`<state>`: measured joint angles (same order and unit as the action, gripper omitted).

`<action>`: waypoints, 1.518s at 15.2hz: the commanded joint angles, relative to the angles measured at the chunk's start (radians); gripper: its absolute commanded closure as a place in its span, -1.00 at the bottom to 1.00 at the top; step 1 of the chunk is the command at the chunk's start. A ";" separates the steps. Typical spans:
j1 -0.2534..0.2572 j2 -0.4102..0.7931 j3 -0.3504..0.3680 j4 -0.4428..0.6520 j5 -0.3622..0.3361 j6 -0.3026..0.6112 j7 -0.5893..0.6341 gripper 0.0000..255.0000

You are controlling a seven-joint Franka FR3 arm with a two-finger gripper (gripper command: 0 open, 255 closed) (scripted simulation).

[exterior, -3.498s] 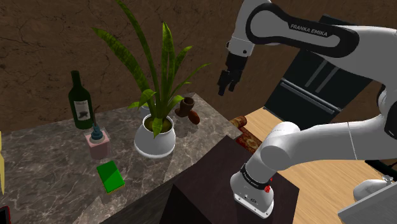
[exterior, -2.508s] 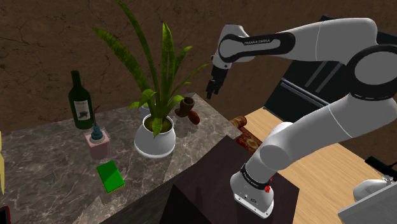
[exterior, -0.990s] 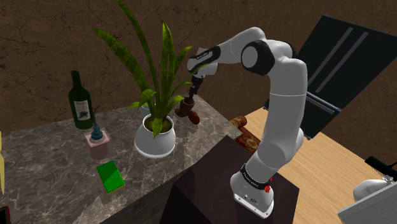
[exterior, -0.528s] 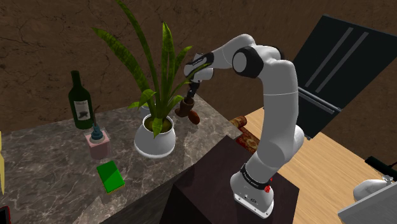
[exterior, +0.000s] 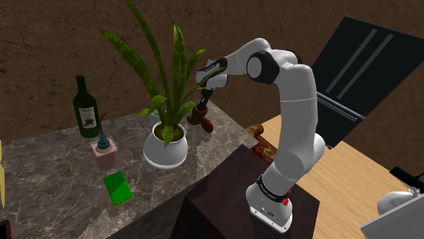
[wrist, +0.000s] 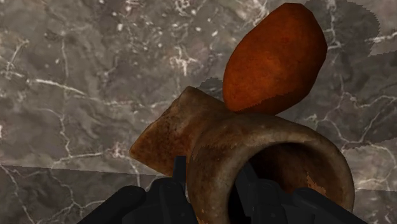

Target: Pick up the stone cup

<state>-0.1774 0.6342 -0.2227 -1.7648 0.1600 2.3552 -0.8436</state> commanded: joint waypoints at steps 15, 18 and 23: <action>0.011 -0.081 -0.016 0.002 -0.021 -0.083 0.011 1.00; 0.015 -0.106 -0.021 0.007 -0.028 -0.112 0.015 1.00; 0.018 -0.130 -0.025 0.015 -0.035 -0.144 0.019 1.00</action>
